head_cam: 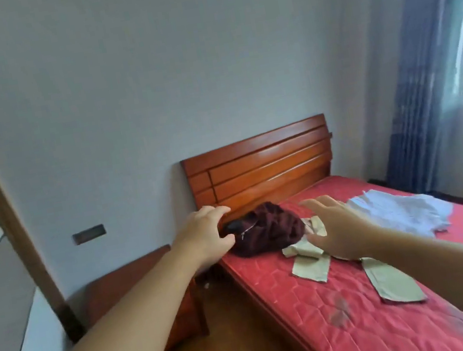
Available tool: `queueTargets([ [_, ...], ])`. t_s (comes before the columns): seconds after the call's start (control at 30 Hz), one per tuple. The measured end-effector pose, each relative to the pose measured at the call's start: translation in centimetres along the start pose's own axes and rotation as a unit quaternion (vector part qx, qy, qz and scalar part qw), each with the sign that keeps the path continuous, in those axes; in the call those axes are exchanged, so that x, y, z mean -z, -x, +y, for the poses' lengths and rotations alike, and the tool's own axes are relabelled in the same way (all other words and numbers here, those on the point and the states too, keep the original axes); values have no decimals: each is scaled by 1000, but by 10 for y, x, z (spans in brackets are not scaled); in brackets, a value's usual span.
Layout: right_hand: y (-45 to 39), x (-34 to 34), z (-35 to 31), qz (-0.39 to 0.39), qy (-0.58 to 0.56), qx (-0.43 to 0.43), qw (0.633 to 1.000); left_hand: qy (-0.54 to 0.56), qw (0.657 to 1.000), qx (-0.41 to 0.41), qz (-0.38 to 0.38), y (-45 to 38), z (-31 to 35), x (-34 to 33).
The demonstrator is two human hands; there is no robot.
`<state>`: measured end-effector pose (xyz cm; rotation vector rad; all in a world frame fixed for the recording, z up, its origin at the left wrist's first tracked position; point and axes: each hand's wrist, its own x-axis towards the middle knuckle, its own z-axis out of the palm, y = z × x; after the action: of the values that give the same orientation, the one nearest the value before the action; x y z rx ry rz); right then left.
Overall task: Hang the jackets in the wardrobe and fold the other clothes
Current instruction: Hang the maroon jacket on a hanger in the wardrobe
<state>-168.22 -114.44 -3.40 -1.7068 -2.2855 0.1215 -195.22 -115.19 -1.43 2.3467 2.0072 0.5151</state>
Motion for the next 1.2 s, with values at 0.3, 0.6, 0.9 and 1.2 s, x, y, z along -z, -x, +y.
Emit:
queueTargets([
  [0.3,147,12,117,16,39,-179,983,28,991,-100,-81,15,129,-75],
  [0.6,203,-5,171,-8,33,-196,980,-29,993,-51,-99,62,186,-109],
  [0.9,116,-36,131,-40,22,-123,991,-55,992,40,-107,48,104,-116],
  [1.2,-40,-82,77,-56,38,-104,992,-10,990,78,-113,-49,-27,-138],
])
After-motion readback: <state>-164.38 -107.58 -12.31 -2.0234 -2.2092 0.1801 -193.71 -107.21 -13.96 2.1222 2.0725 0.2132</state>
